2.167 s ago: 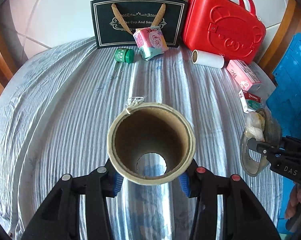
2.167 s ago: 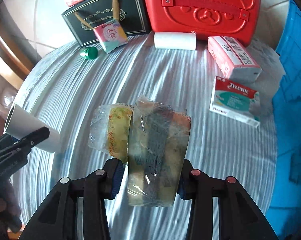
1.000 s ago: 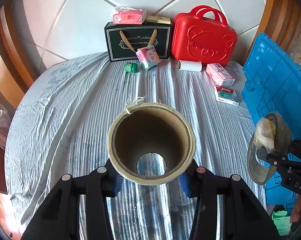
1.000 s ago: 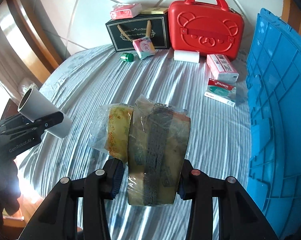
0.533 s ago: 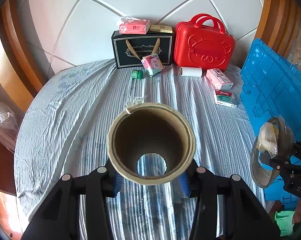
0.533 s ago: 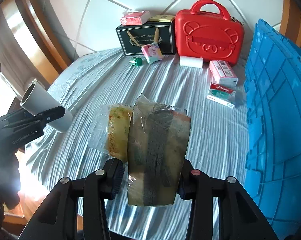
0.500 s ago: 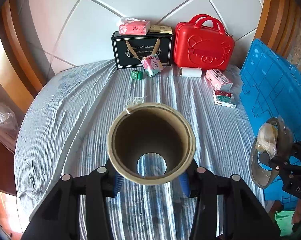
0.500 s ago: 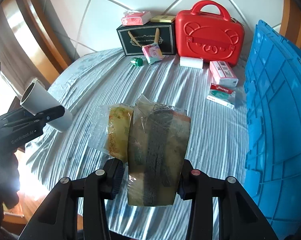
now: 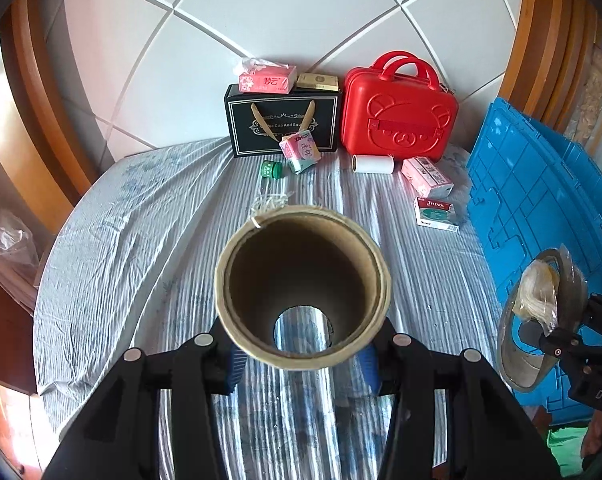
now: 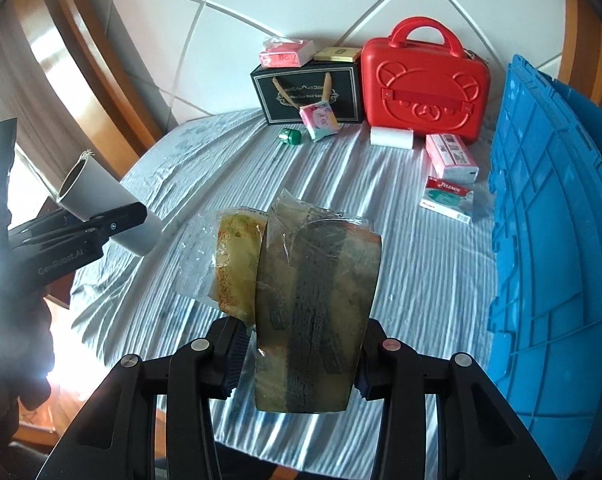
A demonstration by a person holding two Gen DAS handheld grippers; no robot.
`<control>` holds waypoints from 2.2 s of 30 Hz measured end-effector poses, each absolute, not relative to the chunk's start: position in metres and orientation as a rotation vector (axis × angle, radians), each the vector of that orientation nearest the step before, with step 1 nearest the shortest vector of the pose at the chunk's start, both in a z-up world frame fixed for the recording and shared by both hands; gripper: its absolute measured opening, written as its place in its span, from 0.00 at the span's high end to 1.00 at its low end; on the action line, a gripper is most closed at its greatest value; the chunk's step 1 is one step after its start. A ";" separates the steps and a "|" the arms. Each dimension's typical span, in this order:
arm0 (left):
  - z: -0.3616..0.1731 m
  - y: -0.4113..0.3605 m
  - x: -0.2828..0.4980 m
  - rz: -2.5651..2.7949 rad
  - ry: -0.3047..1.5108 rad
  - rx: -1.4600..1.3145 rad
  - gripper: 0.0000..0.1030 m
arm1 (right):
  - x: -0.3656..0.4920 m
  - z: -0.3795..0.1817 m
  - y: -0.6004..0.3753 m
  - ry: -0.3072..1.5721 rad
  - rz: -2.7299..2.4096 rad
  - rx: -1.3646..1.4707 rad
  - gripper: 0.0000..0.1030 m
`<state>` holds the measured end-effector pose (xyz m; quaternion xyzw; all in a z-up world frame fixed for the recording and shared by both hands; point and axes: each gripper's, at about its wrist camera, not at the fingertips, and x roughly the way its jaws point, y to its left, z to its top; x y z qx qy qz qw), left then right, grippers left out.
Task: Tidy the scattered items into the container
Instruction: 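Carry the lint roller and tape roll over the blue crate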
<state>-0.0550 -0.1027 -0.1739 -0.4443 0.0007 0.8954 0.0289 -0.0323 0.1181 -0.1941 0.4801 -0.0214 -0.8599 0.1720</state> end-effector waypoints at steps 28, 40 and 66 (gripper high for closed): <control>-0.048 0.012 -0.048 2.782 0.089 -0.974 0.57 | 0.008 -0.090 0.194 -0.213 -2.515 1.102 0.60; -0.016 0.102 -0.057 2.690 0.141 -0.861 0.57 | 0.014 -0.056 0.271 -0.250 -2.631 1.028 0.60; -0.015 0.326 -0.055 2.313 0.334 -0.829 0.57 | 0.049 -0.079 0.470 -0.515 -2.952 1.128 0.60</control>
